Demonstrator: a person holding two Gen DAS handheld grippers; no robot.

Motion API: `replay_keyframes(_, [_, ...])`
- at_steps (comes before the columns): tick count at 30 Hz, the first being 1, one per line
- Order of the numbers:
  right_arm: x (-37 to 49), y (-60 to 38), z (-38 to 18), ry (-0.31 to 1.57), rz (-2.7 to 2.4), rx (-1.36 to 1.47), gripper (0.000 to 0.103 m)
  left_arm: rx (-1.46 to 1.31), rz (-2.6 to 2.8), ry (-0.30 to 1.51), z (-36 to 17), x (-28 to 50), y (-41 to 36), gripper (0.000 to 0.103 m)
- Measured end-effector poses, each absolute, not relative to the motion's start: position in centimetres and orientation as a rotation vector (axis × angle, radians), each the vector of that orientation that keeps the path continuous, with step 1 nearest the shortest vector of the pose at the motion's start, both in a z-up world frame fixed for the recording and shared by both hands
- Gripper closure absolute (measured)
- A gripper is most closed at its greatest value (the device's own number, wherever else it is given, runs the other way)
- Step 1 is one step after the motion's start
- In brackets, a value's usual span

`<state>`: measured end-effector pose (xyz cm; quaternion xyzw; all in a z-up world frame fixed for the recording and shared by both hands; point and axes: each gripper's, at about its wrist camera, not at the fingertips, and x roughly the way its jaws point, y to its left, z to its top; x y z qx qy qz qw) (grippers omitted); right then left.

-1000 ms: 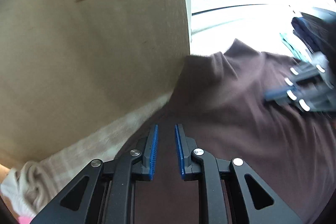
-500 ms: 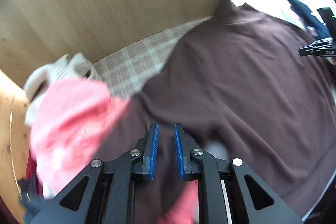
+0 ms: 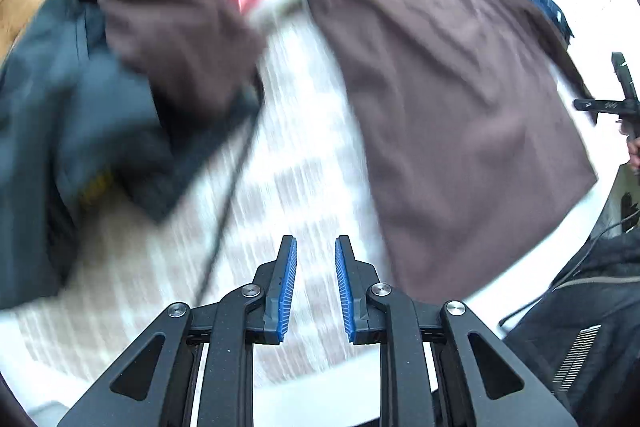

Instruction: Fold clothes

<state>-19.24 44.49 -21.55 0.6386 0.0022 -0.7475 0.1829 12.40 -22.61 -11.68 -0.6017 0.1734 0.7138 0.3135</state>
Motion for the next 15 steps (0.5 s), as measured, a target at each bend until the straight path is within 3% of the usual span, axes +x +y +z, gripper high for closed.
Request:
replay_keyframes(9, [-14.3,47.0,-23.2,-0.055,-2.139,1.841,0.094,-1.536,1.857,0.59,-12.4,14.8,-22.0,0.083])
replay_keyframes(15, [-13.3,44.6,-23.9,0.126,-2.121,1.853,0.096,-1.524,1.85,0.614,-11.8,14.7,-22.1,0.082])
